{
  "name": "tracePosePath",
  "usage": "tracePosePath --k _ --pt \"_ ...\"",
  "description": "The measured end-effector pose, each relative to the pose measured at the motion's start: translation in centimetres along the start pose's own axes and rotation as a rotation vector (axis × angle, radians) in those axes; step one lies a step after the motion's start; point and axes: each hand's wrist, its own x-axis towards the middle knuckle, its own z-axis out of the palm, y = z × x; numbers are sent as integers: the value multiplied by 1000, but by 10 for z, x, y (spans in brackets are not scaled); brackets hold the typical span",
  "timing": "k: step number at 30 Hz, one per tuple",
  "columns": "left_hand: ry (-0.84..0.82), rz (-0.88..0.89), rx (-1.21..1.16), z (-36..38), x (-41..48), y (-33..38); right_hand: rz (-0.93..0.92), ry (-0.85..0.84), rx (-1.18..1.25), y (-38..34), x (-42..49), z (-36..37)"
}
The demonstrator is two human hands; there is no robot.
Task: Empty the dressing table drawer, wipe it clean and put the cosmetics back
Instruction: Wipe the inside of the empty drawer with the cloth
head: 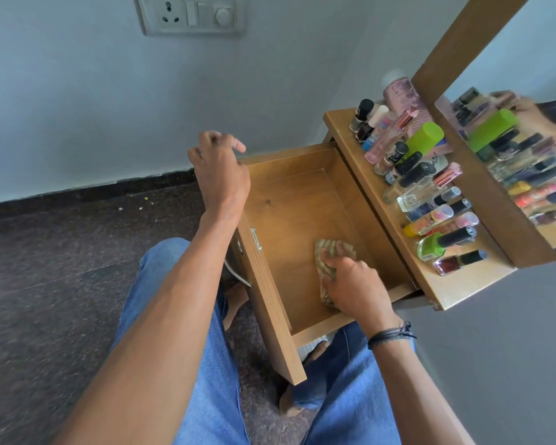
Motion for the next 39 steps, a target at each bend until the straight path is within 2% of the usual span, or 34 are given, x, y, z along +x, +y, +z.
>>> tracePosePath --k 8,15,18,23,27,30,34,39 --pt "-5 0 -10 -1 0 0 -216 0 -81 -34 -6 21" --pt "-1 13 13 0 -1 1 -27 -10 -24 -13 50 -23" --pt "2 18 22 1 -1 1 -23 -11 -3 -16 77 -39" --pt "14 19 29 2 -1 0 -28 90 -68 -52 77 -33" --pt "19 15 28 2 1 -2 -172 131 -160 -82 48 -5" --pt "21 17 26 2 1 -3 -251 119 -96 -86 36 5" --pt "10 9 24 4 0 -1 -191 83 -102 -71 58 -8" --pt "2 10 13 5 0 0 -63 127 -75 -62 97 -39"
